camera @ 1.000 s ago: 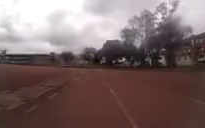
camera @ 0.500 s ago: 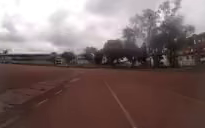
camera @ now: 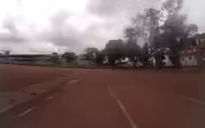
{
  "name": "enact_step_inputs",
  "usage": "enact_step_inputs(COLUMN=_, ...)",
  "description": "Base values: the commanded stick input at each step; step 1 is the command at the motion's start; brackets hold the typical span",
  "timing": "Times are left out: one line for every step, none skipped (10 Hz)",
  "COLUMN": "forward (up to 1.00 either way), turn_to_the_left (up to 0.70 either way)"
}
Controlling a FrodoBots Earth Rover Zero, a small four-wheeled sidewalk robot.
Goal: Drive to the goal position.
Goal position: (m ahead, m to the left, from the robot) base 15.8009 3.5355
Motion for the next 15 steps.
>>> enact_step_inputs(forward=1.00, turn_to_the_left=0.00)
enact_step_inputs(forward=1.00, turn_to_the_left=0.00)
enact_step_inputs(forward=1.00, turn_to_the_left=0.00)
enact_step_inputs(forward=1.00, turn_to_the_left=0.00)
enact_step_inputs(forward=1.00, turn_to_the_left=0.00)
enact_step_inputs(forward=1.00, turn_to_the_left=0.00)
enact_step_inputs(forward=1.00, turn_to_the_left=0.00)
enact_step_inputs(forward=1.00, turn_to_the_left=0.00)
enact_step_inputs(forward=1.00, turn_to_the_left=0.00)
enact_step_inputs(forward=1.00, turn_to_the_left=0.00)
enact_step_inputs(forward=1.00, turn_to_the_left=0.00)
enact_step_inputs(forward=1.00, turn_to_the_left=0.00)
enact_step_inputs(forward=1.00, turn_to_the_left=0.00)
enact_step_inputs(forward=1.00, turn_to_the_left=0.00)
enact_step_inputs(forward=1.00, turn_to_the_left=0.00)
